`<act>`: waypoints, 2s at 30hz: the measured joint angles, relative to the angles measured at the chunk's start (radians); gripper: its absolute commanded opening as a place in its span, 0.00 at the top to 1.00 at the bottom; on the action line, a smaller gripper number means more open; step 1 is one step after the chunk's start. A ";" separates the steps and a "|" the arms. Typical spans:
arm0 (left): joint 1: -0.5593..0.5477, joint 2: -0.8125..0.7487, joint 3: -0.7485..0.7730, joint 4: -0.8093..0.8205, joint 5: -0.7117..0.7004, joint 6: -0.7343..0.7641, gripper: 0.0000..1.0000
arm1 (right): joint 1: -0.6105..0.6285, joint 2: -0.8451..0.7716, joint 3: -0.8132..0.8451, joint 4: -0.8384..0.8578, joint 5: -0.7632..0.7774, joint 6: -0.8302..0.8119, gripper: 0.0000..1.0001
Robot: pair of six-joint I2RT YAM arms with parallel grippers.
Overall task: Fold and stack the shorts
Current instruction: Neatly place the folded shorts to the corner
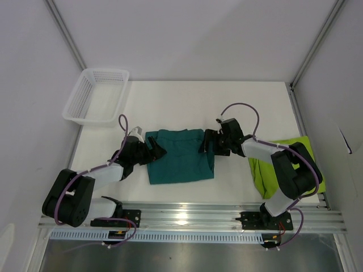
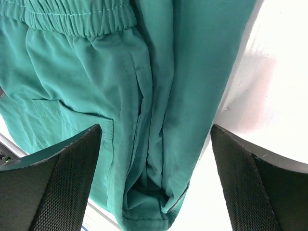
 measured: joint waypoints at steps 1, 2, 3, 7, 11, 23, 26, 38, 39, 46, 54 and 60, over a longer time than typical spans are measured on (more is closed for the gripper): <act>0.000 0.000 0.000 0.000 0.000 0.000 0.10 | -0.003 0.000 0.000 0.000 0.000 0.000 0.06; 0.000 0.000 0.000 0.000 -0.001 0.000 0.10 | -0.006 0.000 -0.002 0.003 -0.003 0.000 0.08; 0.000 -0.001 0.000 -0.001 -0.001 0.000 0.13 | -0.010 0.000 -0.005 0.008 -0.005 0.000 0.16; 0.000 0.000 0.000 -0.006 -0.012 0.004 0.25 | -0.023 0.011 -0.017 0.027 -0.040 0.000 0.33; 0.000 0.018 -0.002 -0.008 -0.020 0.010 0.50 | -0.029 0.043 -0.017 0.055 -0.072 0.016 0.56; -0.030 0.144 0.040 0.053 0.008 0.005 1.00 | 0.024 0.086 0.024 0.029 -0.071 0.015 1.00; -0.039 0.153 0.049 0.051 0.005 0.005 1.00 | 0.021 0.082 0.043 -0.025 -0.031 0.009 1.00; -0.355 0.153 0.177 -0.064 -0.137 -0.101 1.00 | -0.112 -0.206 0.087 -0.378 0.158 -0.024 1.00; -0.407 0.158 0.213 -0.081 -0.166 -0.125 1.00 | -0.136 -0.232 0.092 -0.409 0.172 -0.026 1.00; -0.645 0.306 0.520 -0.131 -0.315 -0.195 1.00 | -0.388 -0.432 0.094 -0.586 0.269 -0.045 1.00; -0.796 0.533 0.766 -0.099 -0.383 -0.222 1.00 | -0.720 -0.509 0.107 -0.694 0.289 -0.097 1.00; -0.880 0.689 0.990 -0.101 -0.415 -0.183 1.00 | -0.859 -0.511 0.115 -0.700 0.354 -0.106 1.00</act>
